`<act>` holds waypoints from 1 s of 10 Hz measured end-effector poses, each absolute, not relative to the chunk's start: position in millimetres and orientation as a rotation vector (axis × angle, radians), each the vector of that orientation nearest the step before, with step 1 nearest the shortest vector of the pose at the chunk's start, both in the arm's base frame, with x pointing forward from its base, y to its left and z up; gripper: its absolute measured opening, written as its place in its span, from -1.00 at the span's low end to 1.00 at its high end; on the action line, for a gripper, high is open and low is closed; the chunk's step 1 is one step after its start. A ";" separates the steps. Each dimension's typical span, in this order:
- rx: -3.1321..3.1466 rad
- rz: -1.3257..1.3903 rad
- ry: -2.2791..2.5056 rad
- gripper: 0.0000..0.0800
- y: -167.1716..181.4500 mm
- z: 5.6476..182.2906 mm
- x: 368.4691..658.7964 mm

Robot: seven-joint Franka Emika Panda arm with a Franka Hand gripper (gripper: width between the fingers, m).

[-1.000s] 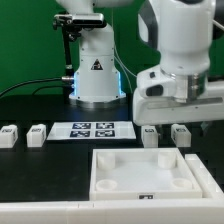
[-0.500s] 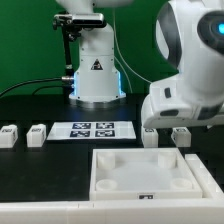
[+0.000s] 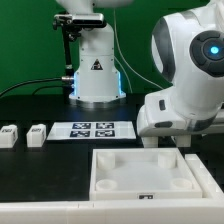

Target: Assemble one leg

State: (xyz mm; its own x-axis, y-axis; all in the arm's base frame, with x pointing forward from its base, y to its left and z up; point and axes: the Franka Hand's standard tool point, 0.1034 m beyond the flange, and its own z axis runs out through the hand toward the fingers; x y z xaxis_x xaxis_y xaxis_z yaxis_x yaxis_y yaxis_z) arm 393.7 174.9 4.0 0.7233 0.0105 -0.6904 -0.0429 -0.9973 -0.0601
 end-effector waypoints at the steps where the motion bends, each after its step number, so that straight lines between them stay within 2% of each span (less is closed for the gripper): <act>1: -2.848 1.146 0.029 0.62 174.0 3.2 392.0; 3: -2.848 1.148 0.029 0.56 173.7 3.0 391.4; 5: -2.848 1.148 0.029 -0.28 173.7 3.0 391.6; 10: -2.849 1.142 0.029 -0.27 174.1 4.9 393.9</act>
Offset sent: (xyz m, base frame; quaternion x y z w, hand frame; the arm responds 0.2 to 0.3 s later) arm -0.0004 -0.0005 0.0016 0.0020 -0.0039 0.0015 1.0000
